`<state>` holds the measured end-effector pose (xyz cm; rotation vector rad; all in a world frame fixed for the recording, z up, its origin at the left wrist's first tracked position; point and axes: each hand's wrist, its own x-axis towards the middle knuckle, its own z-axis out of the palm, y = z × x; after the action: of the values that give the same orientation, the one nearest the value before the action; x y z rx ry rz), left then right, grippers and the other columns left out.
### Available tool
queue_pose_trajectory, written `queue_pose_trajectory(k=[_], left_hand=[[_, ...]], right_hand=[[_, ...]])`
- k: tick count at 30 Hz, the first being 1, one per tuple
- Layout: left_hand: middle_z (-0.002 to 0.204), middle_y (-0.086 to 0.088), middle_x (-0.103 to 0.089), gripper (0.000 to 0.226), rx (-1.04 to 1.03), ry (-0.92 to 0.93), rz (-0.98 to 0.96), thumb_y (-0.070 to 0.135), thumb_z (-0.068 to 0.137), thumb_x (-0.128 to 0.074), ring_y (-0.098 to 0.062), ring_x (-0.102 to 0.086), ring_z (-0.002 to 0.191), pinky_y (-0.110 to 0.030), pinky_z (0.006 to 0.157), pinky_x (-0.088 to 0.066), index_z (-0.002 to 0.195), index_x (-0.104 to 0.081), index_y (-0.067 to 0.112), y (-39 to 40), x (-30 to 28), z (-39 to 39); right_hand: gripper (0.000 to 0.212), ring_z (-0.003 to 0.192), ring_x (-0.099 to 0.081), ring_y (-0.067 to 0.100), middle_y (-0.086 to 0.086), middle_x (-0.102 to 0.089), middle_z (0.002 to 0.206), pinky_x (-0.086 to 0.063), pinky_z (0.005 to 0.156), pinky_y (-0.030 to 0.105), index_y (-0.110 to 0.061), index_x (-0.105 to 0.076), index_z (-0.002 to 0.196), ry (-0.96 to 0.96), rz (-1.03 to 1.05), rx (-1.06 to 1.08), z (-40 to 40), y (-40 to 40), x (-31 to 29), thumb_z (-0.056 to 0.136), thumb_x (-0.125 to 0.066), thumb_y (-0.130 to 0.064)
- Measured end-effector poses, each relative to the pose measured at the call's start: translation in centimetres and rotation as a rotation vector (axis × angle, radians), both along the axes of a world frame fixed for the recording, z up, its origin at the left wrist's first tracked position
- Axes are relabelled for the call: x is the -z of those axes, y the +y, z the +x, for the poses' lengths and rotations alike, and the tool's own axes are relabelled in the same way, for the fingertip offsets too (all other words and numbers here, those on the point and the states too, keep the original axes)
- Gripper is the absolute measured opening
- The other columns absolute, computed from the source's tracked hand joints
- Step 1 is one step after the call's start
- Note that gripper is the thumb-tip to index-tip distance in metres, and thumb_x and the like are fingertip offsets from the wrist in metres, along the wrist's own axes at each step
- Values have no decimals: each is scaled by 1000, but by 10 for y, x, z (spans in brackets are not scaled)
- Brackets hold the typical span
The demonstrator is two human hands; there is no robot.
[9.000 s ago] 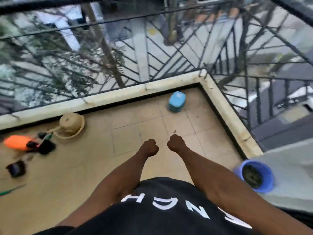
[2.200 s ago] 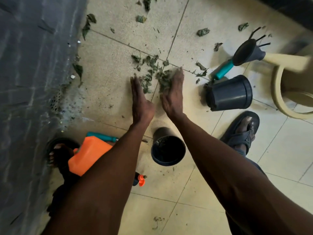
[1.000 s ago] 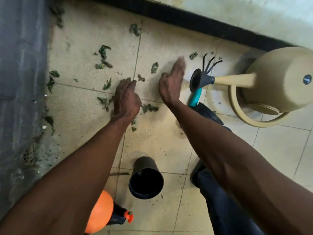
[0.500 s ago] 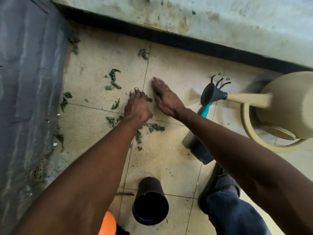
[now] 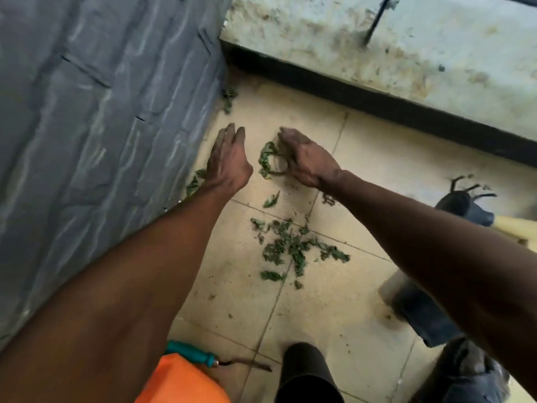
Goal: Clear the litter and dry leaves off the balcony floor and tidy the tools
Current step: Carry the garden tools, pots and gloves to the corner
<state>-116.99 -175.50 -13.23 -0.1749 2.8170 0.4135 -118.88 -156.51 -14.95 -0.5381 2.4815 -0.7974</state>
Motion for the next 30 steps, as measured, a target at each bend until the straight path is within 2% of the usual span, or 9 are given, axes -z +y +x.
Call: queue_pose_trajectory(k=[6,11,15,18,20,22,24,26,30], left_hand=[[162,-5,19,97,69,-201,-29,0,82,-54,-26,14,150,-47,122,-6,156,6,21,-18,15,-73],[165,-3,6,86,11,-233,26,1,86,-47,-22,4,151,-36,123,-7,157,0,15,-23,29,-86],[165,0,-3,88,128,-168,147,-6,86,-50,-18,-3,151,-33,122,-11,157,-6,19,-1,24,-3],[164,4,-8,91,205,-91,261,-15,81,-46,-19,-11,150,-30,114,-29,156,-16,28,11,12,72],[163,0,-17,89,64,58,331,-19,77,-44,-22,-18,149,-28,106,-40,153,-28,24,7,7,117],[160,-5,-25,81,-240,155,350,-18,77,-41,-23,-21,148,-32,113,-35,150,-35,16,-2,3,155],[160,-9,-25,75,-562,175,289,-12,80,-41,-24,-20,148,-34,117,-28,150,-35,14,-14,1,183],[161,-12,-20,75,-781,118,187,-6,82,-44,-26,-17,148,-35,118,-23,153,-29,12,-28,6,196],[161,-15,-9,76,-960,-46,61,1,81,-52,-32,-17,146,-37,116,-23,152,-26,9,-44,17,191]], right_hand=[[67,149,-12,30,14,-13,162,-14,121,37,-5,-14,154,-54,136,-12,-58,-35,-9,96,-45,-13],[61,150,-4,26,7,-9,163,-12,121,39,-9,-15,155,-17,232,-157,-50,-29,-1,101,-40,-24],[56,150,-6,22,3,-13,162,-18,121,41,-17,-20,154,-27,177,-165,7,-14,8,103,-38,-28],[51,149,-14,24,8,-21,160,-20,120,41,-13,-22,153,23,95,-103,65,1,5,103,-31,-18],[55,149,-16,25,11,-22,160,-16,122,43,-10,-23,153,42,38,127,100,15,0,99,-28,-22],[58,149,-11,25,10,-17,161,-7,123,42,-10,-17,154,7,33,447,126,31,-2,100,-32,-24],[65,150,-4,29,13,-8,163,-1,122,40,-7,-11,155,-52,100,619,145,36,-2,98,-39,-20],[70,150,-3,30,14,-5,163,-4,122,44,-5,-9,155,-111,146,700,151,33,-5,95,-43,-16],[76,142,-21,35,12,-24,154,-25,116,55,-13,-20,149,-171,125,696,139,13,2,78,-46,-8]])
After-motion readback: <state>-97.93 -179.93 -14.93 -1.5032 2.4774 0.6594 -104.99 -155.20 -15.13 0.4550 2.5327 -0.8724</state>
